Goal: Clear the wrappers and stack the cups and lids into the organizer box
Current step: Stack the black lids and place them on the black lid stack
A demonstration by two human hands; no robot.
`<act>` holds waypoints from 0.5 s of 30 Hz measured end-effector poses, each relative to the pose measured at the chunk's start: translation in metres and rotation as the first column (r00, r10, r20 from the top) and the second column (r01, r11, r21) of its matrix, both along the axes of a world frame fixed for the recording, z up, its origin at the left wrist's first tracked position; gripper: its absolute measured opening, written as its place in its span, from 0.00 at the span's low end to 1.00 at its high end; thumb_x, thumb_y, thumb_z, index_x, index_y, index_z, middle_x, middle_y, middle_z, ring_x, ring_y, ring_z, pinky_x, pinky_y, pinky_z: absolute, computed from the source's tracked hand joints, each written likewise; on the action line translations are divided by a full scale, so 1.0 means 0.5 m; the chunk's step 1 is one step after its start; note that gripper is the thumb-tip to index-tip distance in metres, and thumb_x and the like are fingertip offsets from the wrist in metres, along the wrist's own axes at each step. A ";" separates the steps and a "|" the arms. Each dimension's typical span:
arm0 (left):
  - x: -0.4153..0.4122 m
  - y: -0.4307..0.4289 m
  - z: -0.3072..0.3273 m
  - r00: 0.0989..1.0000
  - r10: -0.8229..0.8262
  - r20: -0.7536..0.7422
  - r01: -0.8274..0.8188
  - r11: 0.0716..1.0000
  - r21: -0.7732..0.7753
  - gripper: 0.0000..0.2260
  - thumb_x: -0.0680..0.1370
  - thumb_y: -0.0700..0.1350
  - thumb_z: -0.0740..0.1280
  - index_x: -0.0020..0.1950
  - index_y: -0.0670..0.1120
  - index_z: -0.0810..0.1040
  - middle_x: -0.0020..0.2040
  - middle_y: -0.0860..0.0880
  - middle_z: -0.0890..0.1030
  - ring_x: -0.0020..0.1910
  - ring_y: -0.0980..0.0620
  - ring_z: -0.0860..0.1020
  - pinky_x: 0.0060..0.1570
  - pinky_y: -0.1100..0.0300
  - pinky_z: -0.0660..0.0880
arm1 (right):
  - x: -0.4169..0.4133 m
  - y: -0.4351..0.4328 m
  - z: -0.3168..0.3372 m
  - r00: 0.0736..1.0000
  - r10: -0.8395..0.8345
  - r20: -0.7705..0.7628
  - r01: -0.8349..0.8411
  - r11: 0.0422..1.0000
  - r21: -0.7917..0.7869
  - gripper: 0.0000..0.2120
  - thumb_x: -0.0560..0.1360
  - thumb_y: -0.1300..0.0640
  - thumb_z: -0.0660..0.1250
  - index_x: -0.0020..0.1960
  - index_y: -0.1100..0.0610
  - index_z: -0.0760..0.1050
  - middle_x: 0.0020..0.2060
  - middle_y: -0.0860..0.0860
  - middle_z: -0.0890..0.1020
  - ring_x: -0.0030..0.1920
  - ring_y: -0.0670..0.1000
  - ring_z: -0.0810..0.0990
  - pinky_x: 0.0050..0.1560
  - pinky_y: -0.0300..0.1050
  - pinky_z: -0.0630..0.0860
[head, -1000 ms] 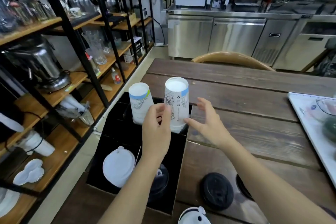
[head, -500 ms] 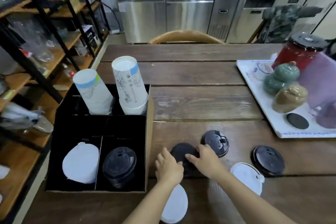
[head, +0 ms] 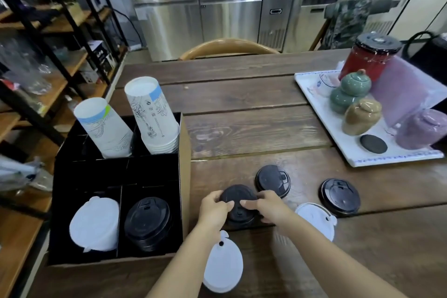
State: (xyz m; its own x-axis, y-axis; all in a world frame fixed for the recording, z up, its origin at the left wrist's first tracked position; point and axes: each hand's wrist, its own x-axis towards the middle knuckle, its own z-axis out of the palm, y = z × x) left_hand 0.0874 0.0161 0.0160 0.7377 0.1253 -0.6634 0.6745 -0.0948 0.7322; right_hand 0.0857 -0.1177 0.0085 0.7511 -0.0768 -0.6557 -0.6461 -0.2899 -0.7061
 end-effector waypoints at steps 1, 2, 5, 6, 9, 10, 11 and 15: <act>0.004 -0.001 0.001 1.000 0.013 0.001 -0.013 1.000 -0.027 0.19 0.75 0.34 0.66 0.65 0.43 0.73 0.61 0.46 0.77 0.60 0.46 0.74 0.62 0.52 0.72 | -0.002 -0.006 0.002 1.000 -0.016 -0.009 0.017 1.000 0.023 0.22 0.71 0.53 0.72 0.60 0.62 0.72 0.55 0.57 0.79 0.51 0.54 0.77 0.46 0.44 0.75; 0.007 -0.002 0.004 0.999 0.032 0.001 -0.032 0.998 -0.049 0.20 0.74 0.34 0.67 0.65 0.44 0.72 0.64 0.45 0.76 0.62 0.45 0.73 0.64 0.50 0.71 | -0.003 -0.013 0.000 0.999 -0.045 -0.007 0.045 0.997 0.055 0.22 0.70 0.52 0.73 0.58 0.62 0.72 0.54 0.57 0.80 0.51 0.54 0.78 0.45 0.45 0.75; 0.016 -0.010 0.016 0.995 0.097 0.016 -0.094 0.988 -0.124 0.25 0.71 0.34 0.70 0.67 0.44 0.71 0.65 0.44 0.74 0.63 0.45 0.72 0.61 0.54 0.70 | -0.005 -0.040 -0.004 0.991 -0.135 -0.006 0.134 0.974 0.182 0.25 0.66 0.52 0.76 0.59 0.62 0.73 0.53 0.58 0.81 0.48 0.54 0.80 0.40 0.44 0.78; 0.020 -0.015 0.024 0.994 0.106 0.021 -0.101 0.981 -0.163 0.24 0.71 0.32 0.70 0.67 0.43 0.71 0.64 0.44 0.75 0.61 0.45 0.73 0.58 0.54 0.71 | -0.006 -0.050 0.002 0.992 -0.124 -0.005 0.123 0.974 0.190 0.24 0.66 0.52 0.76 0.57 0.60 0.74 0.52 0.57 0.82 0.47 0.54 0.81 0.40 0.44 0.78; 0.038 -0.033 0.065 0.997 0.028 0.067 -0.011 0.972 -0.235 0.20 0.72 0.29 0.67 0.62 0.42 0.75 0.58 0.45 0.77 0.55 0.45 0.76 0.55 0.49 0.76 | -0.003 -0.084 0.025 0.995 -0.056 0.080 0.042 0.986 0.158 0.21 0.68 0.55 0.75 0.58 0.57 0.73 0.47 0.52 0.81 0.47 0.52 0.80 0.46 0.45 0.75; 0.047 -0.039 0.075 0.993 -0.059 0.104 0.081 0.973 -0.217 0.19 0.71 0.29 0.67 0.60 0.43 0.77 0.59 0.45 0.78 0.56 0.44 0.76 0.58 0.46 0.75 | 0.001 -0.097 0.036 0.988 -0.056 0.142 0.032 0.986 0.164 0.25 0.68 0.59 0.75 0.61 0.57 0.72 0.48 0.50 0.79 0.49 0.51 0.78 0.48 0.44 0.74; 0.055 -0.046 0.084 0.976 -0.168 0.142 0.194 0.962 -0.193 0.19 0.71 0.29 0.68 0.58 0.45 0.78 0.60 0.44 0.78 0.58 0.44 0.76 0.61 0.44 0.73 | 0.005 -0.109 0.049 0.980 -0.049 0.191 0.014 0.983 0.183 0.27 0.67 0.62 0.75 0.63 0.55 0.70 0.49 0.49 0.78 0.51 0.50 0.78 0.50 0.42 0.75; 0.094 -0.083 0.110 0.813 -0.519 0.263 0.550 0.834 -0.055 0.16 0.74 0.33 0.67 0.60 0.45 0.77 0.60 0.46 0.79 0.61 0.50 0.74 0.65 0.52 0.70 | 0.019 -0.152 0.083 0.969 0.028 0.244 -0.090 0.965 0.247 0.19 0.68 0.65 0.73 0.57 0.57 0.75 0.51 0.54 0.81 0.52 0.55 0.81 0.51 0.50 0.79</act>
